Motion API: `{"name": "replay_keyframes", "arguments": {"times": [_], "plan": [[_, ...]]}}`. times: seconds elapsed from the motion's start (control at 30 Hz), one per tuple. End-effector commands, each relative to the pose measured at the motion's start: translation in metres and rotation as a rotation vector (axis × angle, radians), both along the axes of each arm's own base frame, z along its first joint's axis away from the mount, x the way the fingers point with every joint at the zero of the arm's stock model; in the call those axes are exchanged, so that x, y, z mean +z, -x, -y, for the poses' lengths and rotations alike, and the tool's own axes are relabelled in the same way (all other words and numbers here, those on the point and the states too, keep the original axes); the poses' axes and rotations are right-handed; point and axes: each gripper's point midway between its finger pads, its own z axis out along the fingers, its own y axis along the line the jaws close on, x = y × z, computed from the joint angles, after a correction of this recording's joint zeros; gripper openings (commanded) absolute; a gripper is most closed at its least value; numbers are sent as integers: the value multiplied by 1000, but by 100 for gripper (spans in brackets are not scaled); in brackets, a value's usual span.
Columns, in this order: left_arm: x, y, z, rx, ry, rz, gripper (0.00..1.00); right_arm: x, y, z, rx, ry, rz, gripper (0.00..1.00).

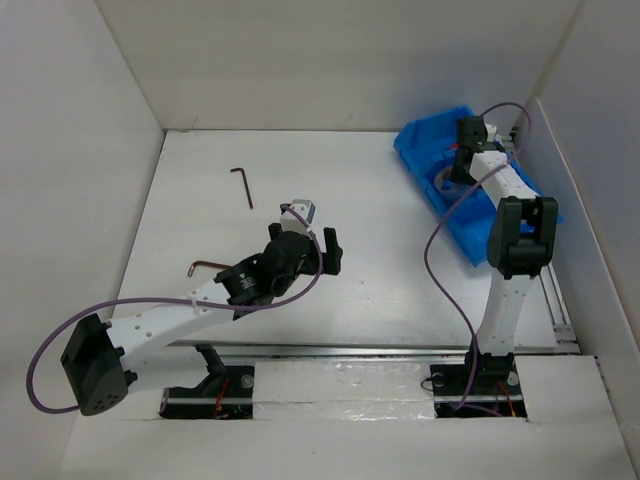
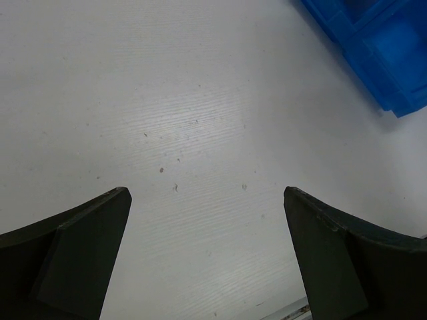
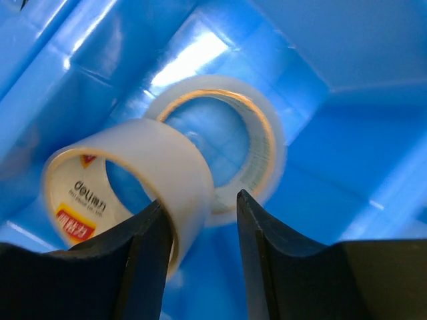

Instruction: Sort the tools into containers

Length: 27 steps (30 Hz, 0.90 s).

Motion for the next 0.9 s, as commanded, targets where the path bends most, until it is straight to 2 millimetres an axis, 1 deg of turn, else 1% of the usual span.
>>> {"name": "replay_keyframes", "arguments": {"times": [0.0, 0.03, 0.07, 0.1, 0.17, 0.2, 0.23, 0.3, 0.33, 0.4, 0.43, 0.47, 0.5, 0.53, 0.63, 0.7, 0.77, 0.8, 0.83, 0.87], "plan": [[3, -4, -1, 21, -1, 13, 99, 88, 4, 15, -72, 37, 174, 48], [2, -4, -1, 24, -4, 13, 99, 97, 6, 15, -73, 38, 194, 48], [1, -5, -1, 26, -6, 11, 99, 105, 9, 20, -83, 40, 210, 49], [0, -5, -1, 26, -7, 10, 99, 119, 12, 20, -85, 43, 240, 49], [0, -5, -1, 31, -8, 10, 99, 130, 17, 22, -87, 51, 263, 49], [-1, -5, -1, 32, -10, 10, 99, 141, 19, 18, -75, 54, 287, 49], [-1, -6, -2, 33, -10, 10, 99, 146, 18, 18, -70, 57, 309, 49], [-1, -6, -2, 39, -13, 12, 99, 149, 20, 17, -60, 58, 317, 49], [-1, -7, -2, 42, -14, 12, 99, 148, 18, 12, -46, 56, 312, 49], [-2, -7, -2, 42, -15, 11, 99, 149, 17, 13, -49, 65, 306, 49], [-2, -7, -2, 42, -16, 10, 99, 144, 14, 8, -37, 63, 297, 49], [-2, -7, -2, 42, -16, 10, 99, 143, 13, 8, -33, 61, 293, 49], [-2, -7, -2, 41, -18, 10, 99, 141, 11, 2, -22, 58, 289, 49], [-1, -7, -2, 43, -13, 13, 99, 140, 10, 2, -23, 59, 291, 49], [1, -7, -3, 44, -8, 15, 99, 128, 5, -10, 26, 31, 265, 49], [1, -6, -4, 44, -8, 16, 99, 120, 2, -24, 94, 2, 243, 49], [2, -6, -4, 43, -2, 18, 99, 114, -2, -45, 163, -17, 242, 49], [3, -5, -4, 41, -2, 19, 99, 110, -3, -48, 187, -19, 235, 48], [3, -5, -4, 41, -2, 19, 99, 107, -5, -58, 215, -26, 238, 48], [4, -5, -4, 42, 2, 20, 99, 105, -6, -60, 228, -35, 232, 47]]}}
